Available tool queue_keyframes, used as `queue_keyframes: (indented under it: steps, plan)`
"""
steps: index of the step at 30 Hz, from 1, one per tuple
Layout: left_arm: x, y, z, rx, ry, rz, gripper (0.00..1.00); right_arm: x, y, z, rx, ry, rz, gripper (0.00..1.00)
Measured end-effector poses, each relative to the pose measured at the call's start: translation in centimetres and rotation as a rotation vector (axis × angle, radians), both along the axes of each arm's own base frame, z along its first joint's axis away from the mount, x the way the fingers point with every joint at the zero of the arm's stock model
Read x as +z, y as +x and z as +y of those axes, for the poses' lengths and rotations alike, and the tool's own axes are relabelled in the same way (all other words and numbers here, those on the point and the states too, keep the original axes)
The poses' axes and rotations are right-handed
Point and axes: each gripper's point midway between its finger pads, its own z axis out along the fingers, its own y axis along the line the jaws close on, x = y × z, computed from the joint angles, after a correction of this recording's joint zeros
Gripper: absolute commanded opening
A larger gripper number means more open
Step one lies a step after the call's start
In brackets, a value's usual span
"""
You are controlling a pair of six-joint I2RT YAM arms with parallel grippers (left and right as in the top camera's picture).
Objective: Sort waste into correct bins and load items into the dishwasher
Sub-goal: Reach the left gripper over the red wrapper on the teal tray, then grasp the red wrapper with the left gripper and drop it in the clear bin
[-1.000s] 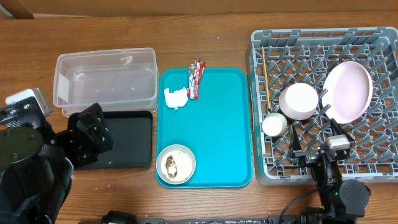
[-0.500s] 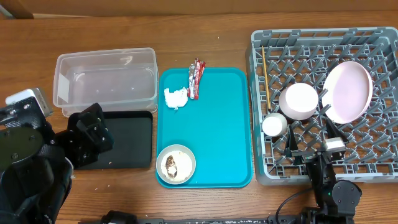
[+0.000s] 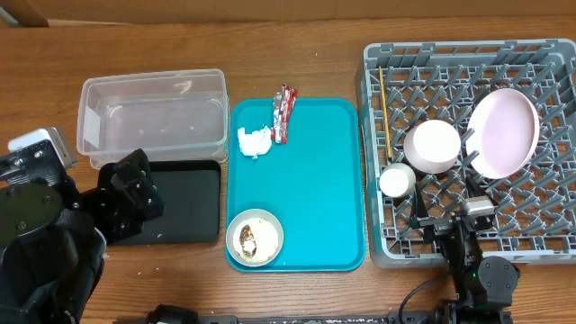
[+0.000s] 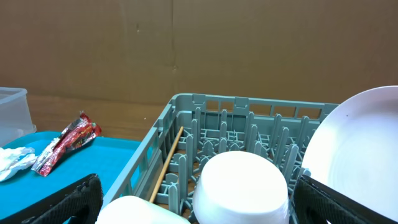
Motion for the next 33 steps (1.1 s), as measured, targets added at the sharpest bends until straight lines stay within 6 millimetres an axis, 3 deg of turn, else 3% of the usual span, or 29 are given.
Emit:
queue_keyframes:
  steps: [11,14,17,19,26,30,33]
  plan:
    - [0.0,0.0,-0.1,-0.003,-0.008,0.000,1.00,0.0,0.0,0.0,0.000,0.000,0.000,1.00]
    - [0.0,0.1,-1.1,-0.038,-0.063,-0.003,1.00,0.0,0.0,0.0,0.000,0.000,0.000,1.00]
    - [1.3,1.4,-3.0,-0.111,-0.134,-0.061,1.00,0.0,0.0,0.0,0.000,0.000,0.000,1.00]
    - [0.9,2.3,-4.4,-0.173,-0.161,-0.043,1.00,0.0,0.0,0.0,0.000,0.000,0.000,1.00]
    - [-6.9,8.3,-8.6,-0.270,-0.213,0.303,1.00,0.0,0.0,0.0,0.000,0.000,0.000,1.00]
    - [-12.7,14.1,-12.7,-0.374,-0.249,0.463,1.00,0.0,0.0,0.0,0.001,0.000,0.000,1.00]
    - [-15.8,16.7,-15.2,-0.454,-0.205,0.508,1.00,0.0,0.0,0.0,0.000,0.000,0.000,1.00]
